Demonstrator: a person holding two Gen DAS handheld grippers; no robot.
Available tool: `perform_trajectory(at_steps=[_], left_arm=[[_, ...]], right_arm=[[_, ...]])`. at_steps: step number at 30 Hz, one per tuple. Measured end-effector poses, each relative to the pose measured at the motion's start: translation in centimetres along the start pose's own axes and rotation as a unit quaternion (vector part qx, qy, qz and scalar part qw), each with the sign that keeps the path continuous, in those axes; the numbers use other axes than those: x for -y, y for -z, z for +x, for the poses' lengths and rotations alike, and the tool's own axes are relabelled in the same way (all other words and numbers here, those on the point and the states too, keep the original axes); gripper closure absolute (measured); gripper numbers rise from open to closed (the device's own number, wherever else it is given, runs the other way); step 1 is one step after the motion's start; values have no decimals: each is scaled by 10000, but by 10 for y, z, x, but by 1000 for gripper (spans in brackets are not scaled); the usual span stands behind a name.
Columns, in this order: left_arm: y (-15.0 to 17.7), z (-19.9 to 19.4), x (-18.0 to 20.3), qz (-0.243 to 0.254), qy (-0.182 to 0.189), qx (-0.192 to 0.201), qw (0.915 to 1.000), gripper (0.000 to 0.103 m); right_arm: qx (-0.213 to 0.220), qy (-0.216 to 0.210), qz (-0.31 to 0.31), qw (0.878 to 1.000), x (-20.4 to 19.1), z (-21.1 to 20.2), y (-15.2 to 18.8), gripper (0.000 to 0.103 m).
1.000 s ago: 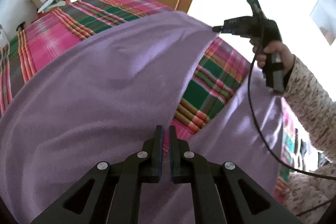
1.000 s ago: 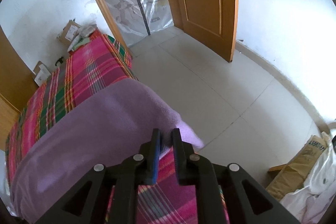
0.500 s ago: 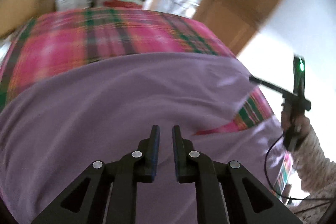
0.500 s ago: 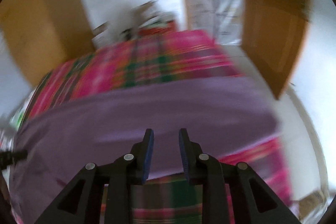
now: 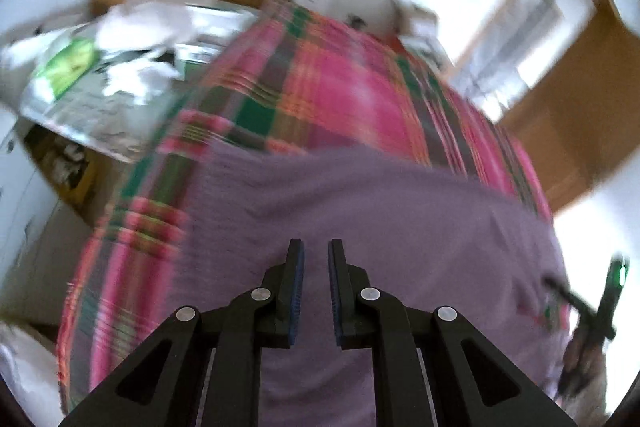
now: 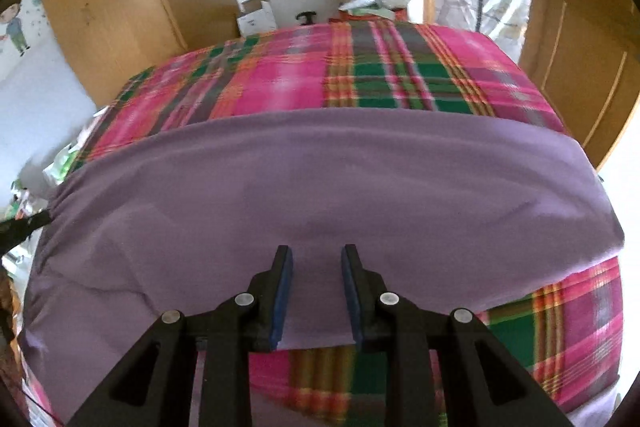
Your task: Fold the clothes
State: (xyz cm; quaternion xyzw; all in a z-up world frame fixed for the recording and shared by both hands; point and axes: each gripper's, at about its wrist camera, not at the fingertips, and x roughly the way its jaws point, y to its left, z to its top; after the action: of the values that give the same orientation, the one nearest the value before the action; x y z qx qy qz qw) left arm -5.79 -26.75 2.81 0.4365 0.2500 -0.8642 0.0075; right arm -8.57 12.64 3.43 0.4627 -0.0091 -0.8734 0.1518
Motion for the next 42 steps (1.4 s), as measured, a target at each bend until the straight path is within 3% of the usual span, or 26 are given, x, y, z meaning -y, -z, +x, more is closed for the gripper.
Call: perform_trajectory(at_steps=[7, 14, 19, 23, 27, 29, 35, 42], left_arm=[[-2, -6, -30, -314, -141, -99, 9994, 90], [25, -30, -51, -603, -52, -288, 9978, 90], [52, -48, -39, -226, 79, -608, 9979, 90], [68, -44, -33, -42, 58, -901, 9959, 89], [75, -48, -36, -213, 187, -874, 9958, 89], [81, -51, -39, -386, 299, -882, 9949, 89], [104, -60, -33, -183, 375, -843, 9956, 88], [120, -74, -21, 2, 677, -430, 9968, 88]], right_arm=[[224, -547, -540, 9968, -52, -22, 9, 77], [108, -1280, -1495, 9804, -125, -33, 37, 77], [-35, -1803, -1839, 9662, -164, -44, 69, 77], [-96, -2018, -1820, 9623, -179, -53, 89, 77], [-122, -2079, -1715, 9629, -180, -61, 98, 77], [-144, -2057, -1734, 9630, -183, -59, 95, 76], [-217, -2206, -1555, 9627, -212, -39, 59, 69], [-501, -2307, -1804, 9548, -281, 2, 15, 65]])
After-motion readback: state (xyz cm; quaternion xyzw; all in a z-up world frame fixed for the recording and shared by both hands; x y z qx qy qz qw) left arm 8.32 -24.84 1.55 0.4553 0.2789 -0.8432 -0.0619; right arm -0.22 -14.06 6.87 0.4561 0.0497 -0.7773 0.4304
